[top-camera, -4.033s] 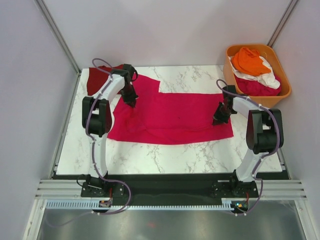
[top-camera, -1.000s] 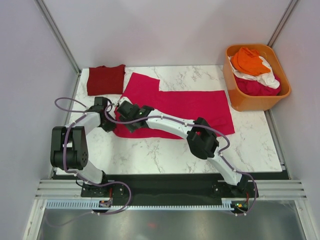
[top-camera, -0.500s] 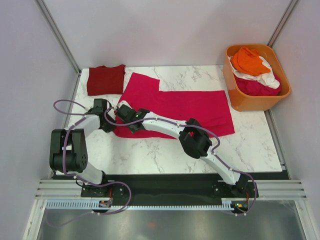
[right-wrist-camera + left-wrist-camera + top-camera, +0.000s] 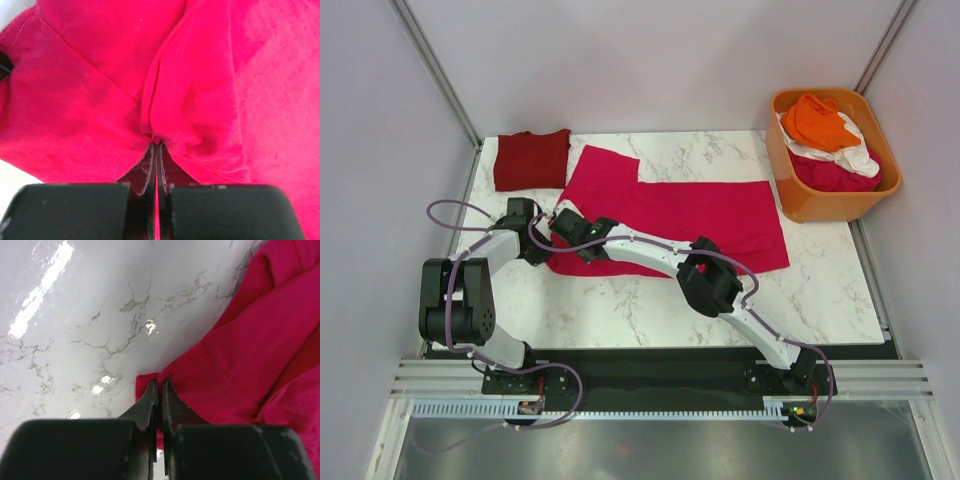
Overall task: Fold and stack the t-shirts
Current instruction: Fold the tshirt
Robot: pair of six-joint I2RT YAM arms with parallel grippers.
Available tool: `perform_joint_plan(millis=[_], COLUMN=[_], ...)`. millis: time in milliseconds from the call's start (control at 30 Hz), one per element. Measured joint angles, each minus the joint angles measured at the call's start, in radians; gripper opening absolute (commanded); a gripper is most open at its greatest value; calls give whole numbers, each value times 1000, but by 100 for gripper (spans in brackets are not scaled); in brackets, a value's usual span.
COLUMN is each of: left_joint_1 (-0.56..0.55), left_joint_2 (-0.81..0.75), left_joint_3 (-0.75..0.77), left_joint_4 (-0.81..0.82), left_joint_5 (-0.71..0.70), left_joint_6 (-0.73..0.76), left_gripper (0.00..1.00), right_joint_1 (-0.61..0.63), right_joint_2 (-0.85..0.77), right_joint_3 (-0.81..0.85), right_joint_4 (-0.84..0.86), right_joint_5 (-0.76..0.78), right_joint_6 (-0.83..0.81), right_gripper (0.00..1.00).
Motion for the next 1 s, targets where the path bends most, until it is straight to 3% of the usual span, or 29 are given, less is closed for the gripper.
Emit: perform_joint_plan(millis=[333, 400, 433, 500, 700, 833, 1000], left_joint_1=[0, 0, 0, 0, 0, 0, 0], left_joint_2=[0, 0, 0, 0, -9, -47, -83], left_joint_3=[0, 0, 0, 0, -6, -35, -44], left_joint_4=[0, 0, 0, 0, 3, -11, -69], left_joint_5=[-1, 0, 0, 0, 0, -4, -8], left_joint_6=[0, 0, 0, 0, 0, 0, 0], left_gripper=[2, 2, 2, 2, 2, 2, 2], right_joint_1=[-71, -113, -141, -199, -317, -305, -286], right_joint_2=[0, 0, 0, 0, -39, -226, -632], right_joint_3=[106, 138, 153, 170, 101, -177, -638], right_joint_4=[17, 47, 65, 113, 208, 214, 245], right_joint_5=[27, 34, 36, 39, 93, 147, 181], right_joint_6=[-35, -45, -50, -53, -71, -42, 82], right_gripper=[0, 6, 45, 98, 98, 98, 98])
